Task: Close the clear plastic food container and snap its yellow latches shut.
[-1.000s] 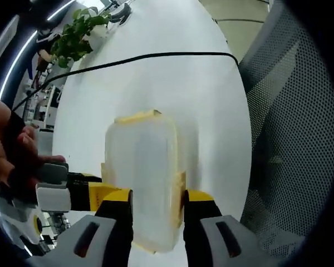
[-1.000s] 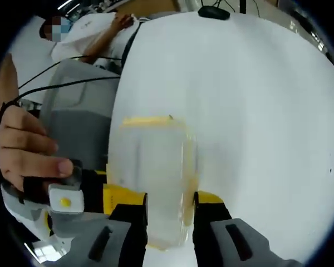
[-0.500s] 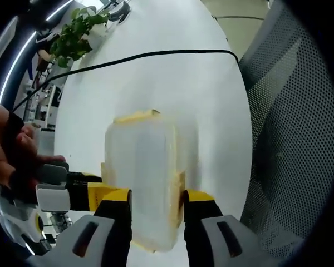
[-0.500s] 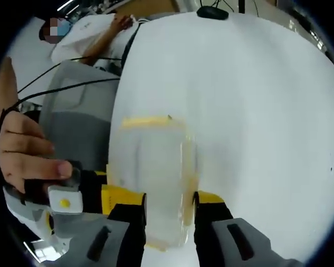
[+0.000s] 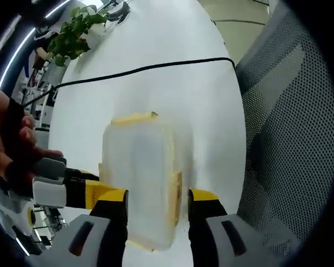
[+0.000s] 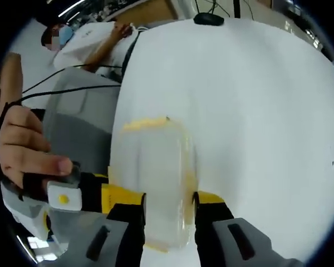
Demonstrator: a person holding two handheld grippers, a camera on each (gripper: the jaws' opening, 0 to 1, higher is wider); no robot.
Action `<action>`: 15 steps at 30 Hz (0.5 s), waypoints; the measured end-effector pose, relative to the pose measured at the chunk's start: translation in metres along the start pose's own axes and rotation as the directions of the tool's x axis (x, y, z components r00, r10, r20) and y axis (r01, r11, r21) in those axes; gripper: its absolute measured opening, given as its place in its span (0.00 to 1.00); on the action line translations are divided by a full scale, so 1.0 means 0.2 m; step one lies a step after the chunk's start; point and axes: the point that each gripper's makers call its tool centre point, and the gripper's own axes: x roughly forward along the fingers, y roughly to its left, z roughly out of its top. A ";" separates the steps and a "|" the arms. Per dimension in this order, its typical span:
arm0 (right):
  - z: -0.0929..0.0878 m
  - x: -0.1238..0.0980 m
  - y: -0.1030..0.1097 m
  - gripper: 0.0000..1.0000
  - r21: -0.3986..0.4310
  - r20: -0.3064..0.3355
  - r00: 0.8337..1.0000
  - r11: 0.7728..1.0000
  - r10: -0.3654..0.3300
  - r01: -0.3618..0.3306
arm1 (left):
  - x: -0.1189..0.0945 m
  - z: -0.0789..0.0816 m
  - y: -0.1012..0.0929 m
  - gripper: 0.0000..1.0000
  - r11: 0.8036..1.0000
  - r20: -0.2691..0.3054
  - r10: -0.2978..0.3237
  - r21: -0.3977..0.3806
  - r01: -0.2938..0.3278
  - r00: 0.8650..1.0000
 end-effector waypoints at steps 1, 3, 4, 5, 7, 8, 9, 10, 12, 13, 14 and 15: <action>0.00 0.00 0.00 0.33 -0.007 0.008 1.000 1.000 0.000 0.000 | -0.01 0.00 -0.02 0.50 1.000 0.009 -0.012 -0.004 0.012 1.000; -0.02 -0.01 0.00 0.33 0.016 0.009 1.000 1.000 -0.004 0.004 | -0.01 0.00 -0.03 0.55 0.999 0.044 -0.022 -0.040 0.024 0.999; -0.02 -0.01 0.01 0.32 0.013 0.001 1.000 1.000 -0.008 0.008 | -0.01 0.00 -0.03 0.56 0.999 0.050 -0.023 -0.036 0.025 0.998; -0.03 -0.02 0.00 0.32 -0.011 -0.001 1.000 1.000 -0.025 0.025 | -0.02 0.00 -0.03 0.57 0.999 0.070 -0.035 -0.020 0.036 0.997; -0.02 -0.04 -0.03 0.32 -0.016 0.013 0.997 0.997 -0.075 0.076 | -0.03 -0.01 -0.03 0.58 0.999 0.086 -0.040 -0.021 0.042 0.995; -0.01 -0.05 -0.04 0.33 -0.001 0.023 0.996 0.996 -0.087 0.087 | -0.04 0.00 -0.03 0.59 0.999 0.098 -0.042 -0.028 0.045 0.994; -0.01 -0.07 -0.04 0.34 0.004 0.040 0.995 0.996 -0.092 0.092 | -0.05 0.00 -0.03 0.63 0.998 0.123 -0.048 -0.044 0.054 0.991; 0.00 -0.07 -0.04 0.35 0.006 0.056 0.993 0.995 -0.100 0.100 | -0.06 0.01 -0.02 0.66 0.996 0.137 -0.054 -0.058 0.062 0.989; 0.00 -0.07 -0.03 0.38 0.013 0.069 0.992 0.994 -0.106 0.105 | -0.08 0.00 -0.01 0.69 0.994 0.147 -0.062 -0.082 0.075 0.987; -0.01 -0.07 -0.02 0.39 0.012 0.078 0.991 0.994 -0.112 0.112 | -0.10 0.01 -0.01 0.70 0.991 0.179 -0.075 -0.100 0.094 0.981; 0.00 -0.07 -0.02 0.40 0.004 0.089 0.989 0.993 -0.122 0.122 | -0.11 0.00 0.00 0.70 0.990 0.182 -0.076 -0.107 0.096 0.980; 0.00 -0.07 -0.02 0.41 -0.006 0.101 0.985 0.990 -0.142 0.143 | -0.12 -0.01 0.00 0.71 0.988 0.183 -0.093 -0.107 0.113 0.979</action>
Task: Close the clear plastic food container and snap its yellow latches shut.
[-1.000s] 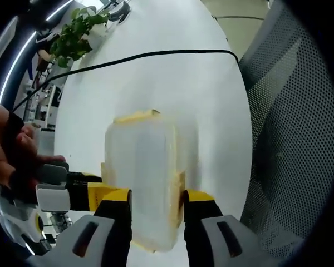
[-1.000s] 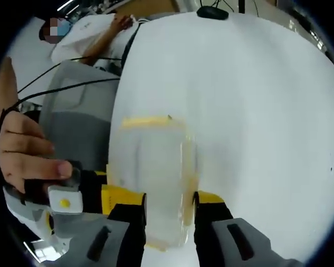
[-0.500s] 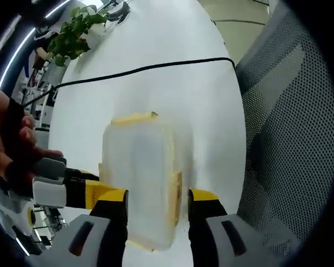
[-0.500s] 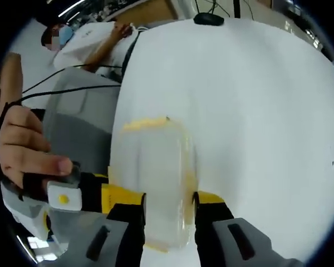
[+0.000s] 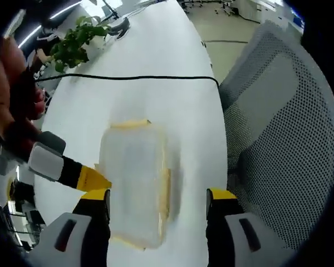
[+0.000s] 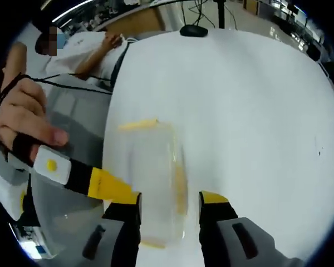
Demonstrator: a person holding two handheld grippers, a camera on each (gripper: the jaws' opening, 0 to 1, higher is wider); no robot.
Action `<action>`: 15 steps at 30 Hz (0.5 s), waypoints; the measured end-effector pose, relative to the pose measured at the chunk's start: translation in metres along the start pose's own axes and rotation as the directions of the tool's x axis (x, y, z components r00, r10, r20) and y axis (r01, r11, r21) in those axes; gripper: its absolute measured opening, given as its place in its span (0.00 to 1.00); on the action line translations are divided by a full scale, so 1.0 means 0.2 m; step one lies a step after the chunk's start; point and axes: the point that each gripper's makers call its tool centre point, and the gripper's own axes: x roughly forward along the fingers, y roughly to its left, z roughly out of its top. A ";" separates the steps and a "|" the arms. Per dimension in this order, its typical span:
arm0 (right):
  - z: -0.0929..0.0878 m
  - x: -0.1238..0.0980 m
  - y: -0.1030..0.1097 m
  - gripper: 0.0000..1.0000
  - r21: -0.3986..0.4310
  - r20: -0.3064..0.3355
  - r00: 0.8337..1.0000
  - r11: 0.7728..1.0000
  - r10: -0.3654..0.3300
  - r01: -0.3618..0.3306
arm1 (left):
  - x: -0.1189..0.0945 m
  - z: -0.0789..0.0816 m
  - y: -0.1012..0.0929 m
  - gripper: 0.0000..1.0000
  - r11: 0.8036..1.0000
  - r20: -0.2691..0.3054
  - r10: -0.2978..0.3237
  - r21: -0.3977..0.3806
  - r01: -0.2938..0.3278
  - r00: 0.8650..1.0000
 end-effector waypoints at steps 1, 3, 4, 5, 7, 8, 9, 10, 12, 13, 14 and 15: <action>0.00 0.00 0.01 0.42 0.006 0.006 1.000 1.000 0.002 -0.002 | -0.01 0.00 0.00 0.73 1.000 0.000 -0.005 -0.004 0.005 1.000; 0.01 0.00 0.02 0.46 0.038 0.030 1.000 0.999 -0.003 0.002 | -0.01 -0.01 -0.01 0.78 1.000 0.010 -0.025 -0.004 0.025 1.000; 0.01 0.00 0.03 0.47 0.030 0.031 0.999 1.000 -0.008 0.007 | -0.01 -0.01 -0.02 0.79 0.999 0.012 -0.043 0.001 0.043 0.999; 0.01 0.00 0.04 0.48 0.015 0.036 0.999 1.000 -0.011 0.011 | -0.02 -0.02 -0.02 0.79 0.999 0.016 -0.043 0.010 0.043 0.999; 0.01 0.01 0.05 0.50 0.012 0.039 0.999 1.000 -0.023 0.023 | -0.03 -0.03 -0.03 0.79 0.997 0.017 -0.069 0.035 0.068 0.997; 0.01 0.00 0.04 0.51 0.009 0.045 0.998 0.999 -0.037 0.036 | -0.02 -0.03 -0.04 0.79 0.996 0.031 -0.081 0.041 0.079 0.996; 0.02 0.00 0.04 0.52 0.018 0.061 0.997 0.999 -0.046 0.045 | -0.02 -0.05 -0.02 0.79 0.997 0.019 -0.075 0.025 0.074 0.997; 0.02 0.00 0.05 0.54 0.024 0.069 0.997 0.999 -0.043 0.041 | -0.02 -0.06 -0.02 0.79 0.997 0.014 -0.075 0.019 0.074 0.997; 0.01 0.01 0.07 0.58 0.027 0.078 0.996 0.999 -0.042 0.040 | -0.02 -0.07 -0.01 0.79 0.996 0.022 -0.091 0.009 0.091 0.996; 0.01 0.01 0.08 0.59 0.026 0.074 0.996 0.999 -0.048 0.046 | -0.03 -0.09 0.01 0.79 0.995 0.023 -0.094 -0.009 0.095 0.995; 0.00 0.00 0.09 0.60 0.027 0.071 0.996 0.999 -0.049 0.048 | -0.03 -0.09 0.02 0.79 0.995 0.023 -0.095 -0.022 0.096 0.995; 0.00 0.00 0.09 0.60 0.027 0.072 0.996 0.999 -0.049 0.047 | -0.03 -0.10 0.03 0.79 0.994 0.032 -0.100 -0.033 0.101 0.994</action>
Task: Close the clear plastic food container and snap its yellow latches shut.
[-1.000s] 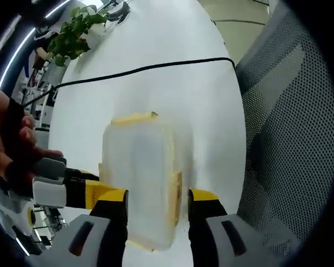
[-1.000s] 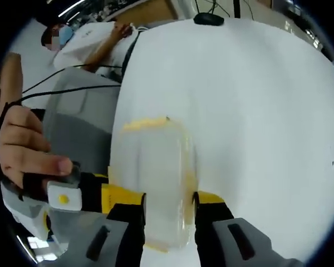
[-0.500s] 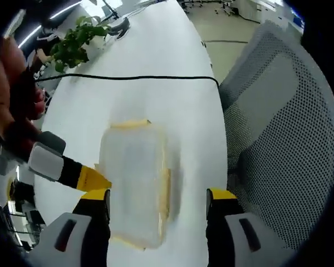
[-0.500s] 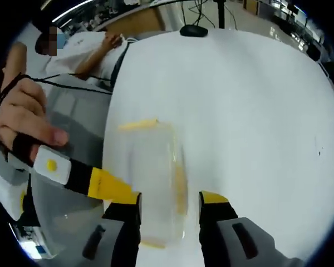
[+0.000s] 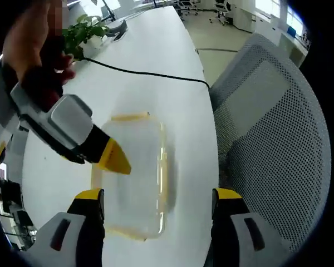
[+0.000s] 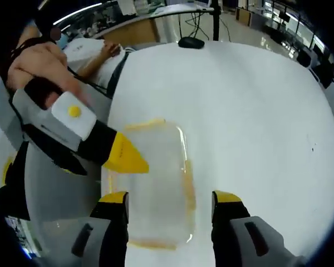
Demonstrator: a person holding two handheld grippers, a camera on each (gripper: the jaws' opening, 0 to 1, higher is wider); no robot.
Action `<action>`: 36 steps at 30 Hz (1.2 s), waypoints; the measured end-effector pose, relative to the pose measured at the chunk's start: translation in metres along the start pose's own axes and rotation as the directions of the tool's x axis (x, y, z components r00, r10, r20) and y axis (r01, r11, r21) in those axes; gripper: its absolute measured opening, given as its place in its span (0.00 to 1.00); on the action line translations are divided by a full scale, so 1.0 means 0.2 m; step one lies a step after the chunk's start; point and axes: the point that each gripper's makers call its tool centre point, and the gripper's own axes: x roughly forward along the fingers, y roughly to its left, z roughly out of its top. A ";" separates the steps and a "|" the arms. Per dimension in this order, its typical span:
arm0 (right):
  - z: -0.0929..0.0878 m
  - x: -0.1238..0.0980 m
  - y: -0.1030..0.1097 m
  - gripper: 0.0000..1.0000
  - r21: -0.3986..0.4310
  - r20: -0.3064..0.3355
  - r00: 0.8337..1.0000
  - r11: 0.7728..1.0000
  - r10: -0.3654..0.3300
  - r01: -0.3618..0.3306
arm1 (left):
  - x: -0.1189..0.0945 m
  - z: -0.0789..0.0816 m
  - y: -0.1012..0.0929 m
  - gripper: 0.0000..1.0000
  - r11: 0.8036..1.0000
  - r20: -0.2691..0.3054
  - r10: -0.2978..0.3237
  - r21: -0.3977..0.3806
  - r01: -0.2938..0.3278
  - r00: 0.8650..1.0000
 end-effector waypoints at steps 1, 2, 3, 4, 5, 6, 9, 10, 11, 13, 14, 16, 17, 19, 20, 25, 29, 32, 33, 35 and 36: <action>0.00 0.00 0.00 0.61 -0.004 0.002 1.000 1.000 -0.003 0.003 | 0.00 0.00 0.01 0.79 1.000 0.006 -0.009 -0.020 0.009 1.000; 0.00 0.00 0.01 0.62 -0.010 0.004 1.000 1.000 -0.009 0.009 | 0.00 -0.01 0.01 0.79 0.999 0.007 -0.018 -0.039 0.018 1.000; 0.00 -0.01 0.00 0.63 -0.018 0.010 1.000 1.000 -0.019 0.019 | 0.00 0.00 0.02 0.79 0.999 0.016 -0.029 -0.042 0.030 0.999; 0.00 0.00 0.01 0.64 -0.021 0.014 1.000 1.000 -0.023 0.023 | 0.00 0.00 0.02 0.79 0.999 0.023 -0.034 -0.039 0.035 0.999; 0.00 0.00 0.00 0.65 -0.022 0.012 0.999 0.999 -0.031 0.032 | 0.00 0.00 0.04 0.78 0.999 0.026 -0.038 -0.036 0.039 0.999; 0.01 0.00 0.00 0.66 -0.026 0.012 0.999 0.999 -0.041 0.041 | 0.00 -0.01 0.04 0.78 0.999 0.028 -0.044 -0.029 0.045 0.999; 0.02 -0.01 0.03 0.68 -0.055 0.016 0.999 0.998 -0.032 0.033 | 0.00 -0.02 0.08 0.78 0.995 0.033 -0.051 -0.082 0.053 0.998; 0.02 -0.02 0.04 0.68 -0.062 0.017 0.999 0.998 -0.031 0.032 | 0.01 -0.02 0.09 0.78 0.995 0.034 -0.052 -0.086 0.055 0.998; 0.02 -0.02 0.04 0.68 -0.060 0.021 0.999 0.998 -0.028 0.030 | 0.00 -0.02 0.10 0.78 0.995 0.036 -0.053 -0.088 0.056 0.998; 0.01 -0.03 0.04 0.69 -0.050 0.026 0.999 0.998 -0.027 0.028 | 0.00 -0.02 0.10 0.78 0.994 0.031 -0.060 -0.093 0.062 0.998; 0.01 -0.03 0.04 0.69 -0.048 0.033 0.999 0.998 -0.029 0.031 | 0.00 -0.03 0.11 0.78 0.994 0.029 -0.065 -0.089 0.068 0.997; -0.01 -0.04 0.04 0.70 -0.039 0.041 0.999 0.999 -0.029 0.030 | 0.01 -0.02 0.11 0.78 0.993 0.037 -0.078 -0.088 0.081 0.996; -0.02 -0.04 0.05 0.71 -0.032 0.039 0.999 0.999 -0.029 0.031 | 0.01 -0.03 0.12 0.78 0.992 0.037 -0.082 -0.092 0.085 0.996; -0.04 -0.04 0.05 0.72 -0.027 0.031 0.999 0.999 -0.030 0.031 | 0.02 -0.04 0.13 0.78 0.990 0.034 -0.090 -0.102 0.094 0.995; -0.06 -0.04 0.06 0.72 -0.034 0.025 0.999 0.999 -0.033 0.034 | 0.03 -0.04 0.14 0.78 0.989 0.037 -0.098 -0.111 0.101 0.995; -0.12 -0.03 0.09 0.73 -0.042 -0.001 1.000 0.999 -0.026 0.026 | 0.03 -0.05 0.18 0.79 0.985 0.052 -0.104 -0.132 0.110 0.993; -0.13 -0.03 0.11 0.74 -0.044 -0.001 1.000 0.999 -0.031 0.031 | 0.05 -0.07 0.18 0.80 0.982 0.045 -0.128 -0.137 0.133 0.991; -0.14 -0.02 0.12 0.74 -0.063 -0.007 0.999 0.997 -0.040 0.039 | 0.06 -0.09 0.18 0.80 0.983 0.030 -0.140 -0.113 0.143 0.990; -0.15 -0.01 0.12 0.74 -0.071 -0.013 0.999 0.996 -0.045 0.044 | 0.06 -0.10 0.19 0.80 0.984 0.028 -0.137 -0.110 0.140 0.990; -0.16 0.00 0.12 0.74 -0.084 -0.023 0.998 0.995 -0.053 0.051 | 0.08 -0.11 0.20 0.79 0.986 0.017 -0.133 -0.097 0.134 0.991; -0.17 0.00 0.11 0.74 -0.094 -0.036 0.997 0.994 -0.063 0.059 | 0.09 -0.12 0.20 0.79 0.987 0.003 -0.132 -0.087 0.132 0.991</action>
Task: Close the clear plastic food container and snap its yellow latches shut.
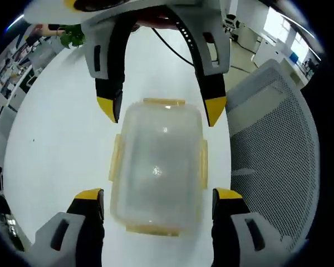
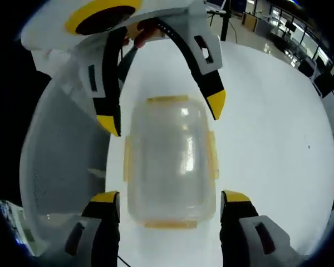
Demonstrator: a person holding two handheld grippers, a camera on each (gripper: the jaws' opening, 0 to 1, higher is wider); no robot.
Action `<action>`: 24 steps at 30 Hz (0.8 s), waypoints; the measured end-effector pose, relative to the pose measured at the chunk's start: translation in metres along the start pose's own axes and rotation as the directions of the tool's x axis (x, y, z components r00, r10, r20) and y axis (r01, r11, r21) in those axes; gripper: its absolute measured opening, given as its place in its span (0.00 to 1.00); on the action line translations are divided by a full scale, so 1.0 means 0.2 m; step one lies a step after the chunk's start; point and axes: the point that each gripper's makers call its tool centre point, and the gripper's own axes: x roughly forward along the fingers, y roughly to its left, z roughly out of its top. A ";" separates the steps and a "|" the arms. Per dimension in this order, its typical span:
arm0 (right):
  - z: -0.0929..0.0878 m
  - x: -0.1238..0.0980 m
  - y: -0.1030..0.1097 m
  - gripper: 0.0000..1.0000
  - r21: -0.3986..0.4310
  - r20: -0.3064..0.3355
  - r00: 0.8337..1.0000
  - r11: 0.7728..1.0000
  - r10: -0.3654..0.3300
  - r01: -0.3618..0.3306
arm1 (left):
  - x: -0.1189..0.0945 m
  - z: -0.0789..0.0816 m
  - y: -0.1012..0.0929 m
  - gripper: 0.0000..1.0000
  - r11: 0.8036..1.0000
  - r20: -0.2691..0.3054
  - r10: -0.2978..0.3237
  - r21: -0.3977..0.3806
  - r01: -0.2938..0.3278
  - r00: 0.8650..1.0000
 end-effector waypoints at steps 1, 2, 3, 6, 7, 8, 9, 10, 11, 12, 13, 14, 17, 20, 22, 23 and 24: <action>0.00 0.00 0.00 0.74 -0.003 -0.005 1.000 1.000 -0.005 0.005 | 0.01 -0.01 0.00 0.79 1.000 -0.011 0.004 0.007 -0.004 1.000; -0.02 0.01 0.00 0.74 -0.007 -0.016 1.000 1.000 -0.010 0.010 | 0.02 -0.02 0.00 0.79 1.000 -0.023 0.002 0.021 -0.001 1.000; -0.02 0.02 0.00 0.74 -0.008 -0.019 1.000 1.000 -0.008 0.008 | 0.02 -0.02 0.00 0.79 1.000 -0.025 0.000 0.024 0.000 1.000; -0.02 0.04 0.01 0.74 -0.013 -0.020 1.000 1.000 -0.015 0.015 | 0.03 -0.03 -0.01 0.79 0.999 -0.036 -0.008 0.035 0.009 0.999; -0.02 0.04 0.01 0.74 -0.012 -0.016 1.000 1.000 -0.018 0.018 | 0.04 -0.02 -0.01 0.79 0.999 -0.037 -0.007 0.039 0.009 0.999; -0.01 0.05 0.01 0.74 -0.013 -0.010 1.000 1.000 -0.021 0.021 | 0.05 -0.03 -0.01 0.79 0.999 -0.041 -0.004 0.044 0.006 0.999; -0.01 0.05 0.01 0.74 -0.014 -0.009 1.000 1.000 -0.021 0.021 | 0.05 -0.03 -0.01 0.79 0.999 -0.045 0.000 0.050 0.002 0.999; -0.01 0.06 0.02 0.75 -0.018 -0.009 1.000 1.000 -0.022 0.022 | 0.06 -0.03 -0.01 0.79 0.999 -0.048 0.002 0.053 0.000 0.999; -0.02 0.06 0.01 0.75 -0.025 -0.013 1.000 0.999 -0.028 0.027 | 0.07 -0.04 0.00 0.79 0.999 -0.054 0.006 0.055 -0.003 0.999; -0.02 0.06 0.01 0.75 -0.029 -0.015 0.999 0.999 -0.030 0.029 | 0.07 -0.04 -0.01 0.79 0.999 -0.053 0.005 0.053 -0.002 0.999; -0.02 0.06 0.00 0.74 -0.028 -0.016 0.999 0.999 -0.031 0.030 | 0.08 -0.04 -0.01 0.78 0.999 -0.053 -0.002 0.041 0.004 0.999; -0.02 0.06 0.00 0.74 -0.025 -0.014 0.999 0.999 -0.030 0.029 | 0.08 -0.05 -0.02 0.78 0.999 -0.055 -0.002 0.035 0.004 0.998; -0.02 0.07 -0.01 0.73 -0.028 -0.011 0.999 0.999 -0.036 0.036 | 0.10 -0.05 -0.01 0.79 0.999 -0.051 0.010 0.042 -0.008 0.999; -0.03 0.08 -0.01 0.74 -0.022 -0.004 0.999 0.999 -0.041 0.041 | 0.11 -0.05 -0.01 0.81 0.999 -0.046 0.013 0.044 -0.011 0.999; -0.03 0.09 0.00 0.75 -0.032 -0.005 0.999 0.998 -0.051 0.051 | 0.12 -0.05 -0.02 0.82 0.998 -0.047 0.016 0.054 -0.013 0.999; -0.04 0.09 0.00 0.75 -0.034 -0.005 0.998 0.998 -0.055 0.055 | 0.12 -0.05 -0.02 0.83 0.998 -0.047 0.017 0.057 -0.014 0.999; -0.03 0.09 0.00 0.75 -0.026 -0.003 0.998 0.998 -0.059 0.059 | 0.13 -0.04 -0.02 0.83 0.998 -0.046 0.019 0.057 -0.016 0.999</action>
